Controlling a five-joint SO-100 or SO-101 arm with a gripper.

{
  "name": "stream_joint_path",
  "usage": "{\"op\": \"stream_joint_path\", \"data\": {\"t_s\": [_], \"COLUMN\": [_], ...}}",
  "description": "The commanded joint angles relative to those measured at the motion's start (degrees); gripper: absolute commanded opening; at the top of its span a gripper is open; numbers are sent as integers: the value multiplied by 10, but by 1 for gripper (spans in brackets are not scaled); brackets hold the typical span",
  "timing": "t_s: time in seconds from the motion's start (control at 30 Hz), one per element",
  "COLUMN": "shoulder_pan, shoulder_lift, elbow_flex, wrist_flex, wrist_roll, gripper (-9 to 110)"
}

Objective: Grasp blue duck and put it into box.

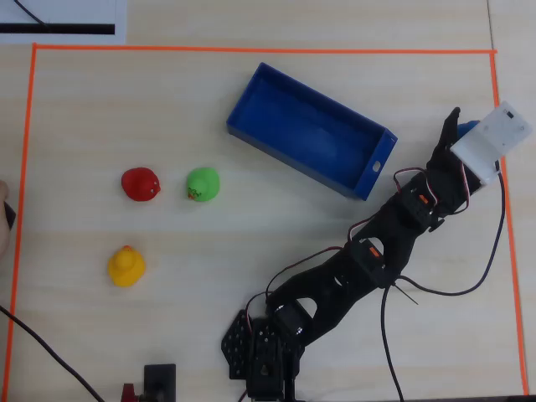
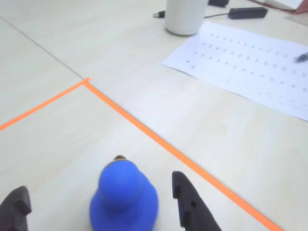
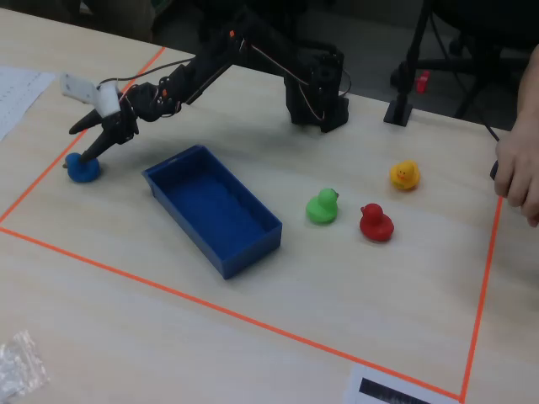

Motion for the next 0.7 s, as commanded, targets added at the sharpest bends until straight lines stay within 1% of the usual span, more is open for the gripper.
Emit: {"op": "stream_joint_path", "data": {"t_s": [0.0,0.33,0.67], "shoulder_pan": [-11,-16,-2], "shoulder_lift": [-9,-83,-158], "elbow_flex": [-47,-117,-223], "wrist_flex": [2,19,60], "wrist_roll": [-7,-13,-24], "gripper": [40,40,40]}}
